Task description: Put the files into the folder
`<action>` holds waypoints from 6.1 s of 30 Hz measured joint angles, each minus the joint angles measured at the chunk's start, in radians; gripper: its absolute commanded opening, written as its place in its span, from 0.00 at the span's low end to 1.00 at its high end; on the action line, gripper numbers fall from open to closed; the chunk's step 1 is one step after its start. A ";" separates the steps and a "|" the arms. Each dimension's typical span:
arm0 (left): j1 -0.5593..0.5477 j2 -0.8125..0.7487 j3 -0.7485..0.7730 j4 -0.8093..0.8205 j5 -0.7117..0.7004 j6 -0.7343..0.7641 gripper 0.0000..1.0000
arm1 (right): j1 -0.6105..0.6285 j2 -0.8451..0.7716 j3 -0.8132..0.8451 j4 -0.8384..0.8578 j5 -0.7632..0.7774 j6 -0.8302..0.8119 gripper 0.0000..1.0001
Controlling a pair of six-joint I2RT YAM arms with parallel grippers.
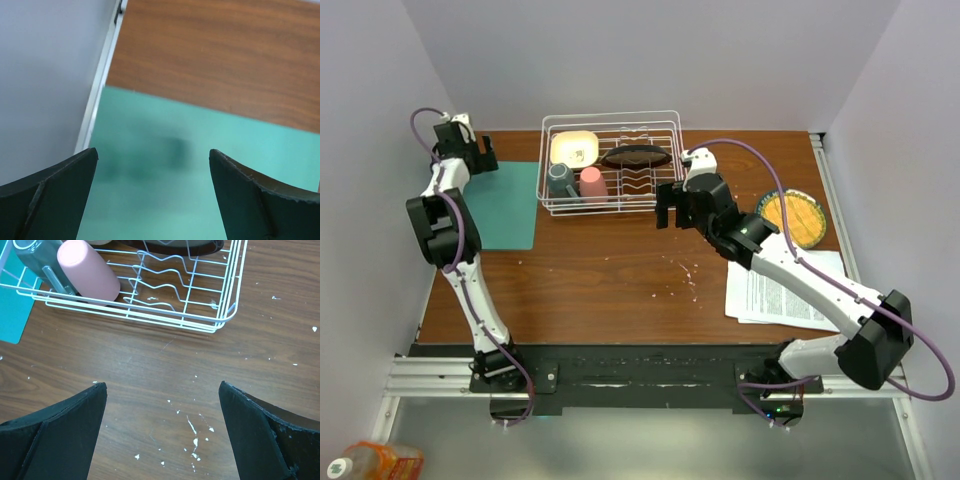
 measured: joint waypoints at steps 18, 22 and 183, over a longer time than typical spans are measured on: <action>0.003 -0.107 -0.175 0.093 -0.236 -0.035 0.99 | 0.002 -0.029 -0.064 0.011 0.000 0.005 0.99; 0.011 -0.100 -0.153 0.062 -0.281 -0.048 0.94 | 0.002 -0.046 -0.065 0.011 0.000 0.008 0.98; 0.114 -0.443 -0.547 -0.218 -0.195 0.045 0.61 | 0.006 -0.270 -0.294 0.077 -0.080 0.093 0.93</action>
